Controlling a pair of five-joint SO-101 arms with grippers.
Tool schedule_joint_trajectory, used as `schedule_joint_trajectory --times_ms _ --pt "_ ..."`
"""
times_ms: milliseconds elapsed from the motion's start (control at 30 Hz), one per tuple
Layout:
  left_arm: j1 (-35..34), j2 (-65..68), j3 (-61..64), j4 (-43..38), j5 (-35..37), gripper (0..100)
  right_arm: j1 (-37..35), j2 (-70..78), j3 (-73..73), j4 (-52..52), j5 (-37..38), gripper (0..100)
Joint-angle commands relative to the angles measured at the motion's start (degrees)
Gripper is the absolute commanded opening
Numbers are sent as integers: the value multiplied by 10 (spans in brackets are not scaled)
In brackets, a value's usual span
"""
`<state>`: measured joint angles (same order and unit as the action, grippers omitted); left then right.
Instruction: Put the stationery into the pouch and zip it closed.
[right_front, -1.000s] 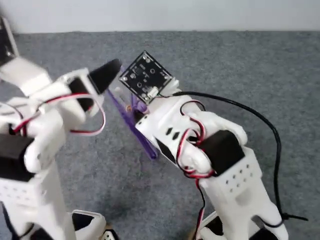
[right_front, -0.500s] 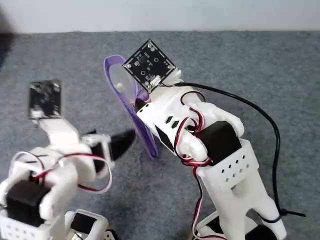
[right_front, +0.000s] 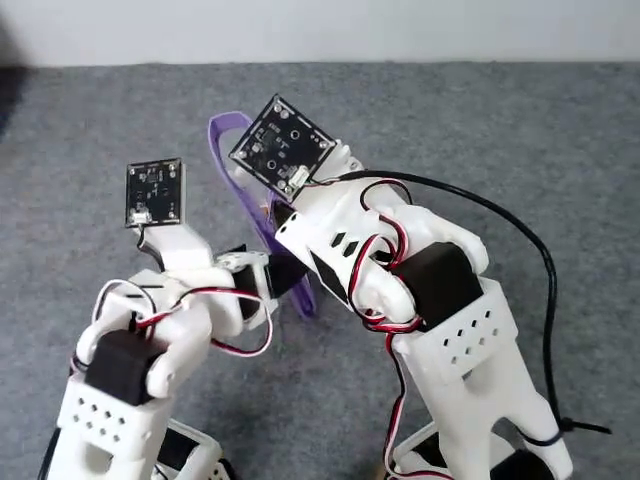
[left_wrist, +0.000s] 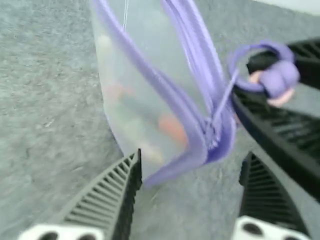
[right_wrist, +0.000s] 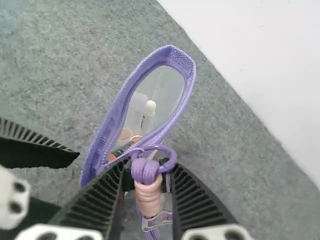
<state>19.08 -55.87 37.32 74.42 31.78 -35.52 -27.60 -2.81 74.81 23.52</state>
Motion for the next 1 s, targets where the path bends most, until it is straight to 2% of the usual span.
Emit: schedule_joint_trajectory --times_ms 0,133,333,533,767,967 --pt "-40 -11 4 -24 11 305 18 -7 -31 4 12 8" --pt "-84 -12 -1 -11 7 305 38 -7 -31 4 12 8" --pt "-48 -12 -20 -3 9 305 28 -7 -31 31 12 8" --pt "-33 -9 -15 -39 11 302 5 -7 -31 51 16 8" --pt "-35 -12 -20 -57 7 182 5 -7 -48 90 40 8" --pt "-35 -12 -19 -57 7 173 5 -7 -62 94 40 8"
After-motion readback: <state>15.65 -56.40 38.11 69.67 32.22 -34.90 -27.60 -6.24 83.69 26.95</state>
